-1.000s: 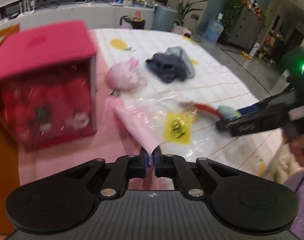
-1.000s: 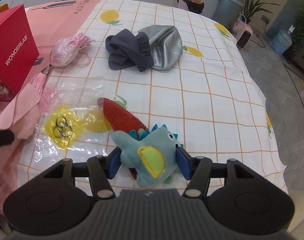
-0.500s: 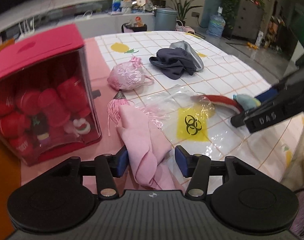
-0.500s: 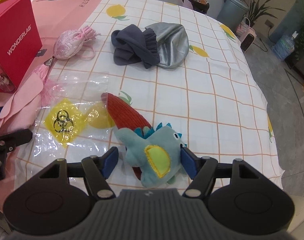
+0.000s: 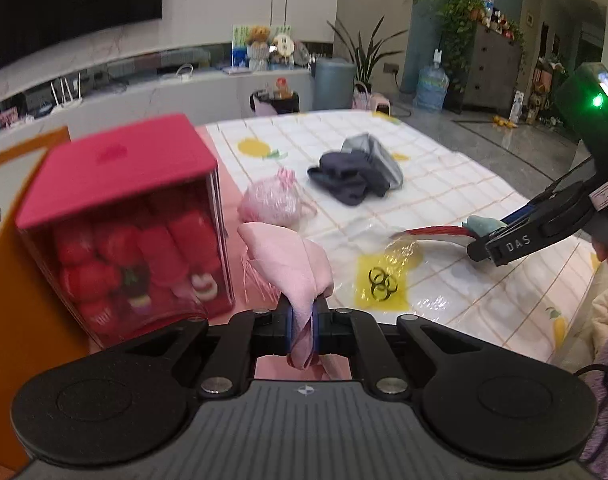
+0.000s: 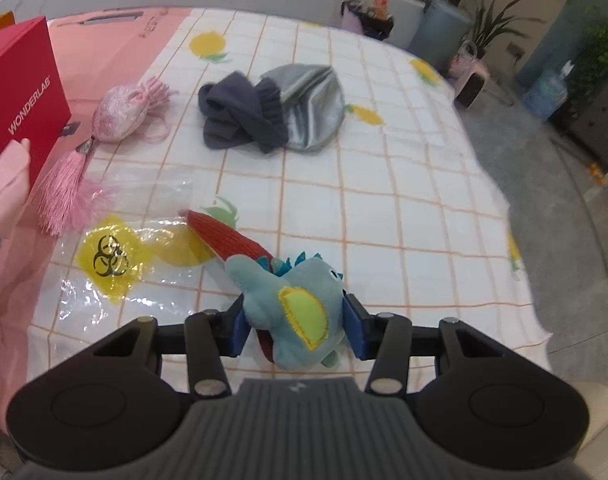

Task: Organize soft objects
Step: 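Carry the pink cloth and dinosaur plush in both tools over the orange box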

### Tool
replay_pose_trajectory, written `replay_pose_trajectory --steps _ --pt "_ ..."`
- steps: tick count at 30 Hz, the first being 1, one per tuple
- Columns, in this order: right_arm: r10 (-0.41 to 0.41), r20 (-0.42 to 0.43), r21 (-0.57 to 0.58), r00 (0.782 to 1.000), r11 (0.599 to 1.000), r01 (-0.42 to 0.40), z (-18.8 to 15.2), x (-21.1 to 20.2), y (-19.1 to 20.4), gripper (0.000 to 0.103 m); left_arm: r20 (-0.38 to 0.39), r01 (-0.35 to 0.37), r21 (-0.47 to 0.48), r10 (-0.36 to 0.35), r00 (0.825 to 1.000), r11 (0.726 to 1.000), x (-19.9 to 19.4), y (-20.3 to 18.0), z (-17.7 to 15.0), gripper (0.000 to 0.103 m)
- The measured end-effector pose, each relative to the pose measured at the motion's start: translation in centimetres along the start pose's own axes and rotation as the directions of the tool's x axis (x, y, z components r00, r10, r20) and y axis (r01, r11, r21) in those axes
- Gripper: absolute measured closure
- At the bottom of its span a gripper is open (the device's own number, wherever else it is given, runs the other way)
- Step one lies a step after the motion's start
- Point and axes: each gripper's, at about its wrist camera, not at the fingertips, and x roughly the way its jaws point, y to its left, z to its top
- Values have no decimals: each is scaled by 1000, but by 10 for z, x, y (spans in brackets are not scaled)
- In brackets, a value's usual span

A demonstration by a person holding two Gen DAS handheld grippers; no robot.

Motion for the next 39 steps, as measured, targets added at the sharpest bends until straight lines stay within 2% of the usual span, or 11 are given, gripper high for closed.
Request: replay_pose_trajectory --steps 10,15,20,23,28,34,37,39 --pt "-105 73 32 992 994 102 1 -22 -9 55 35 23 -36 -21 999 999 -14 3 16 94" --pt "-55 126 58 991 997 48 8 -41 -4 55 39 -7 -61 9 999 998 -20 10 24 94" --pt "22 205 52 978 998 -34 22 -72 16 55 58 -16 -122 23 998 992 -30 22 37 94" --pt "22 247 37 969 999 -32 33 -91 29 55 76 -31 -157 43 996 987 -39 32 44 94" --pt "46 312 15 949 998 -53 50 -122 57 55 105 -8 -287 40 994 958 -55 65 53 94" --pt "90 370 -69 925 995 -69 73 -150 109 55 151 -82 -367 146 978 927 -84 107 67 94" --pt "134 399 -106 907 989 -99 87 -160 137 55 119 -86 -420 149 982 903 -93 137 73 94" --pt "155 409 -124 900 986 -113 97 -164 156 55 123 -81 -453 152 981 888 -100 157 72 94"
